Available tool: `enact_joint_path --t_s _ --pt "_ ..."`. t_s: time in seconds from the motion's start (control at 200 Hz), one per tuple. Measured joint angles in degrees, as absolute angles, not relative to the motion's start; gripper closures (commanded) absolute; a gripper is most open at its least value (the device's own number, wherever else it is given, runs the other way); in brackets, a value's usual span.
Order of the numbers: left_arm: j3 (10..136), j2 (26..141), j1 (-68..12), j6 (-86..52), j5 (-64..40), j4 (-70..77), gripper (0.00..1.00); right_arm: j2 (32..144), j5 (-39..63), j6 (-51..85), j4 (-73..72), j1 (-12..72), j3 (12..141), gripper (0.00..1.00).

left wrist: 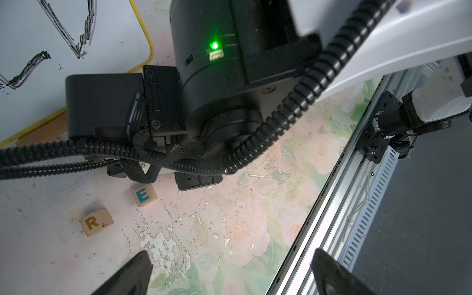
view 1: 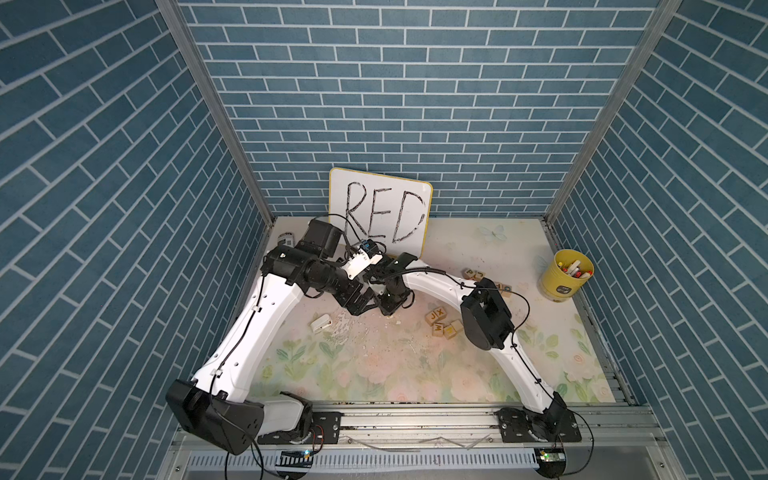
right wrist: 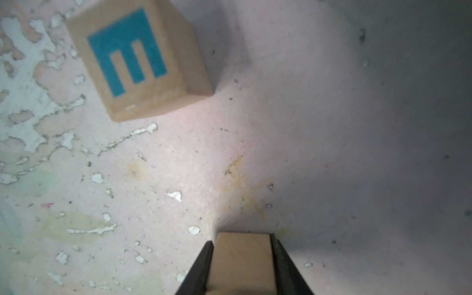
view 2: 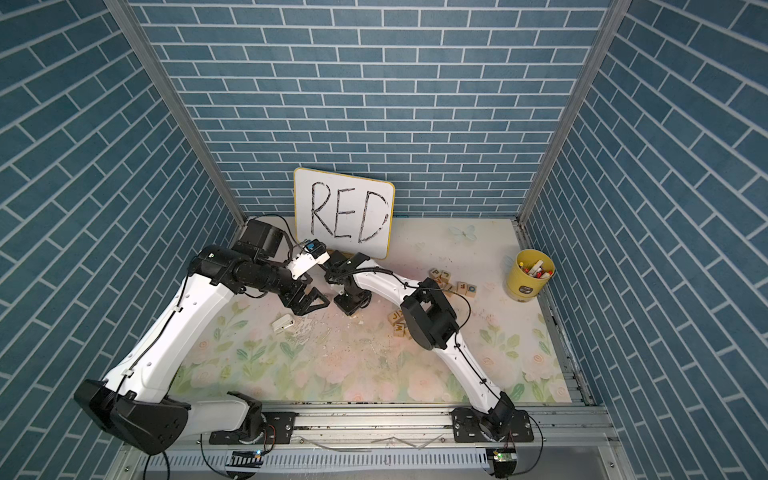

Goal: Assemble the uppercase word "red" with letter blocks
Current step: Place the letter block at the center of the board.

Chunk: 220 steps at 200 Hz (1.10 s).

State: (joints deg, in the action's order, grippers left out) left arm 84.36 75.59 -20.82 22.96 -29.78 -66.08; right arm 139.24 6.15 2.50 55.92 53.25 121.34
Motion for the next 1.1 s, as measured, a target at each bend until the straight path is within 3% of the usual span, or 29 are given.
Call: enact_joint_path --t_s 0.4,0.78,1.1 --pt "84.4 75.6 -20.8 22.9 -29.8 -66.1 0.01 139.2 3.4 2.5 55.2 53.3 121.3 0.61" --pt "84.4 75.6 -20.8 22.7 -29.8 -66.1 0.01 139.2 3.2 2.1 54.8 53.3 121.3 0.43" --pt "85.8 75.5 -20.8 22.8 -29.6 -66.2 0.01 139.2 0.3 2.1 54.7 53.3 121.3 0.38"
